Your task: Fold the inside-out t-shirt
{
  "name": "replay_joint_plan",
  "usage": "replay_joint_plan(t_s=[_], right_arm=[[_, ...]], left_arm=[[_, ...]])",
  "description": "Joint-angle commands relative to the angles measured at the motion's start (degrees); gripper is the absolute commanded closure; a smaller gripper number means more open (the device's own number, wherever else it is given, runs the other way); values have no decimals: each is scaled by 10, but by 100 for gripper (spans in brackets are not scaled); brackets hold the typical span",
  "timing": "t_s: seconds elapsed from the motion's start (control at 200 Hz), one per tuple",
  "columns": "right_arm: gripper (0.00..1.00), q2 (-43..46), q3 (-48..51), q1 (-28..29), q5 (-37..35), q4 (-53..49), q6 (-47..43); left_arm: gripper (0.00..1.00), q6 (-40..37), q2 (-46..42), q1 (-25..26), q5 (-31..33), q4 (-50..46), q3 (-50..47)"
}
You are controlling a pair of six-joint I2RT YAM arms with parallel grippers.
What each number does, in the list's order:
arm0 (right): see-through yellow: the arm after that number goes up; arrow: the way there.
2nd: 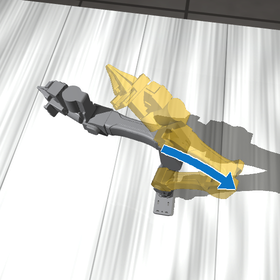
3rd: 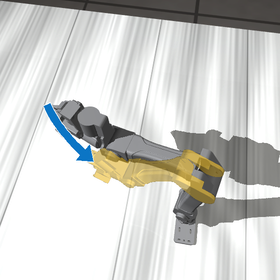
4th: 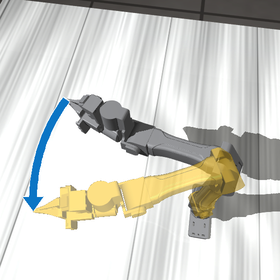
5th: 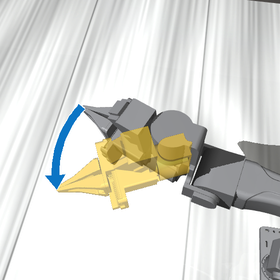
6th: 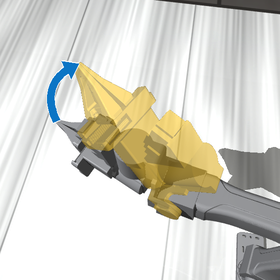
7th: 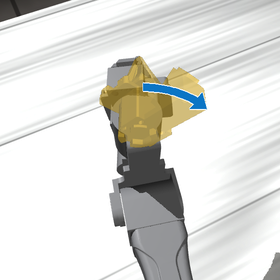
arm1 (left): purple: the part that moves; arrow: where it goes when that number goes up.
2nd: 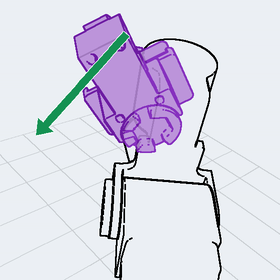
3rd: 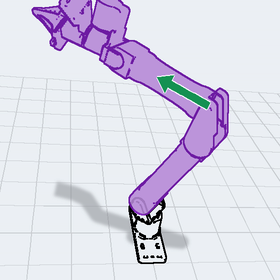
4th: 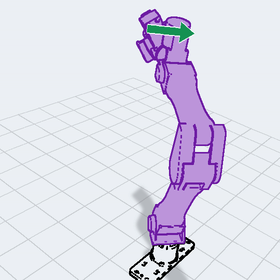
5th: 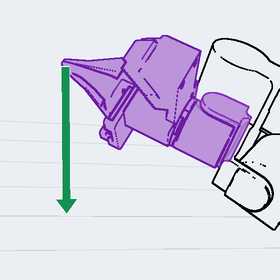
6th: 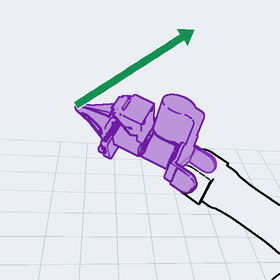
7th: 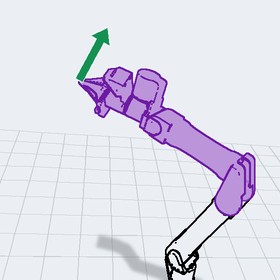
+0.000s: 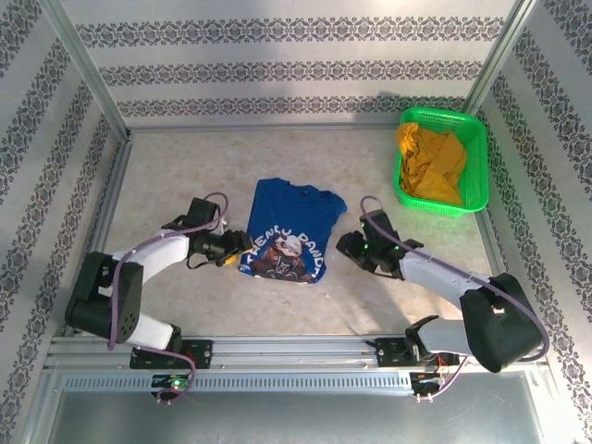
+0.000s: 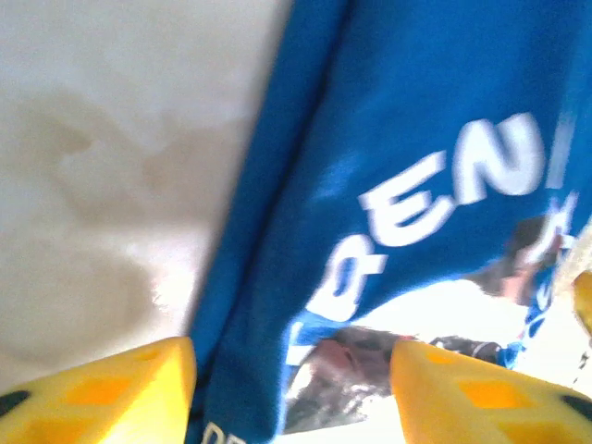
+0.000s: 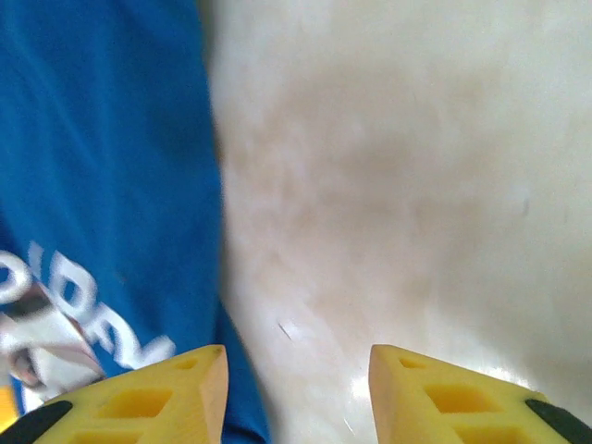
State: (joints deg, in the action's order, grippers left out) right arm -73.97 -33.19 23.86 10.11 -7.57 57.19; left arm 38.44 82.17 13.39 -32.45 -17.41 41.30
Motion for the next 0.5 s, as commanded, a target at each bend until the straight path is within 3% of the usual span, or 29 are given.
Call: replay_joint_plan(t_s=[0.0, 0.125, 0.3, 0.425, 0.495], right_arm=[[50, -49, -73, -35, 25, -15, -64], [46, -157, -179, -49, 53, -15, -100], [46, -269, -297, -48, 28, -42, -106], [51, -309, -335, -48, 7, -59, -95], [61, -327, -347, -47, 3, -60, -93]], left_arm=[[36, -40, -29, -4, 33, -63, 64], [33, -33, 0, 11, -7, -33, 112], [31, -8, 70, 57, -83, 37, 135], [31, -12, 100, 75, -102, 43, 126], [31, -13, 102, 75, -100, 44, 109]])
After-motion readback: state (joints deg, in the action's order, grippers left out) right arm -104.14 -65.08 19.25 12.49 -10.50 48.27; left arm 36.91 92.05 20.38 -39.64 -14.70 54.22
